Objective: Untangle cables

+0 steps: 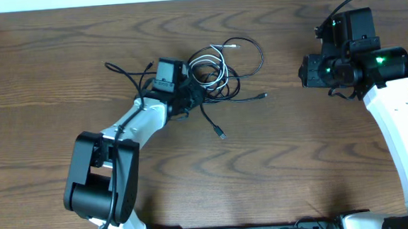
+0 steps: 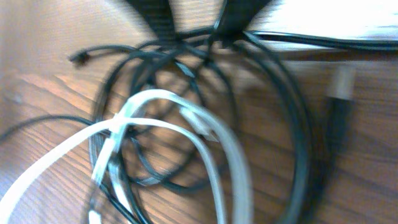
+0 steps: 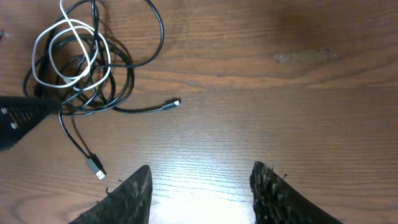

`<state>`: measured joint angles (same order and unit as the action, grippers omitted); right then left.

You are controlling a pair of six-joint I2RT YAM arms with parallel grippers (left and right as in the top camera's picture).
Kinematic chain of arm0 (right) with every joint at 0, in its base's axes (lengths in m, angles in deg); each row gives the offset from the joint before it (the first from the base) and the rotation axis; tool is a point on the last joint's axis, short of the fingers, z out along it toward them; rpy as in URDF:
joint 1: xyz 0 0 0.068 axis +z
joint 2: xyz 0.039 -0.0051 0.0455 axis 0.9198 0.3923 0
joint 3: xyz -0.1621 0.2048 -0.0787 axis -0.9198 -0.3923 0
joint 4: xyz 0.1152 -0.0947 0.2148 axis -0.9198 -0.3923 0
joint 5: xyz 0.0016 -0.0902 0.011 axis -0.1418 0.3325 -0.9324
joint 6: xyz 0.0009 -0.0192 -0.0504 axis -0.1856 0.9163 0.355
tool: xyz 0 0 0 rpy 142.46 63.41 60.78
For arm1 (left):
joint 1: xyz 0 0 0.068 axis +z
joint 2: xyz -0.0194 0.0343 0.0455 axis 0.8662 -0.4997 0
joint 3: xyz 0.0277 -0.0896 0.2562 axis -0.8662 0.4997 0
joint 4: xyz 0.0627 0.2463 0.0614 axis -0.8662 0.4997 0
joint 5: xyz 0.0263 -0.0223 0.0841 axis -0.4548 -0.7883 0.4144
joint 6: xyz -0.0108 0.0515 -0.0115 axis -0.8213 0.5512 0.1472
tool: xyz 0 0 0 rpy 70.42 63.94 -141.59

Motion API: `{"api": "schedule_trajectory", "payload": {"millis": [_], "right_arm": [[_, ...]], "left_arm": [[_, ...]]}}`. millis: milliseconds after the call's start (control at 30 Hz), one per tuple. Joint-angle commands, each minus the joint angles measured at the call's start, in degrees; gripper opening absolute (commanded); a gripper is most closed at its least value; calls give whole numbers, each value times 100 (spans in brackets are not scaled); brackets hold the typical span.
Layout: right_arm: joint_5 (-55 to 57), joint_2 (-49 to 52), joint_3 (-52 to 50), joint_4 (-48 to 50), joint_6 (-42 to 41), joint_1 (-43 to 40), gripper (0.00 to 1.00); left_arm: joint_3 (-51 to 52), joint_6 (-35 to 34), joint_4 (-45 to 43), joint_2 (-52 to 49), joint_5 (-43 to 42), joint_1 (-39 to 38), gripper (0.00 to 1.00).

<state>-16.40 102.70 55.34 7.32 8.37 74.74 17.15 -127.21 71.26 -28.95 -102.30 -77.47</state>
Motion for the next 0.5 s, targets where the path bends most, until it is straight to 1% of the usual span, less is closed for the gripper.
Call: {"api": "schedule_trajectory", "payload": {"millis": [0, 100, 133, 167, 200, 267, 300, 333, 367, 433, 467], "right_arm": [[44, -109, 92, 22, -2, -2, 50], [44, -109, 92, 105, -2, -2, 55], [42, -107, 92, 149, -2, -2, 58], [39, -107, 92, 188, -2, 4, 60], [33, -107, 92, 234, -2, 9, 63], [-168, -94, 92, 326, 0, 9, 68], [-267, -81, 92, 367, 0, 9, 69], [-455, -57, 90, 452, 0, 22, 71], [-553, -20, 90, 529, 4, 39, 71], [-595, 55, 90, 619, 0, 79, 71], [-610, 107, 90, 636, 0, 90, 71]], "left_arm": [[-83, 9, -326, -37, -1139, -92, 7], [-83, 11, -599, 111, -2321, -101, 7], [-83, 136, -581, 229, -2802, -136, 7], [-83, 356, -481, 356, -3200, -188, 7], [-83, 826, -94, 586, -3526, -306, 7], [-83, 1687, 798, 911, -3440, -476, 7], [-83, 2057, 1233, 1049, -3217, -553, 7], [-83, 2487, 1821, 1239, -2592, -662, 7], [-83, 2660, 2218, 1392, -1690, -752, 7], [-83, 2608, 2566, 1578, -131, -859, 7], [-83, 2520, 2627, 1646, 417, -868, 7]]}}
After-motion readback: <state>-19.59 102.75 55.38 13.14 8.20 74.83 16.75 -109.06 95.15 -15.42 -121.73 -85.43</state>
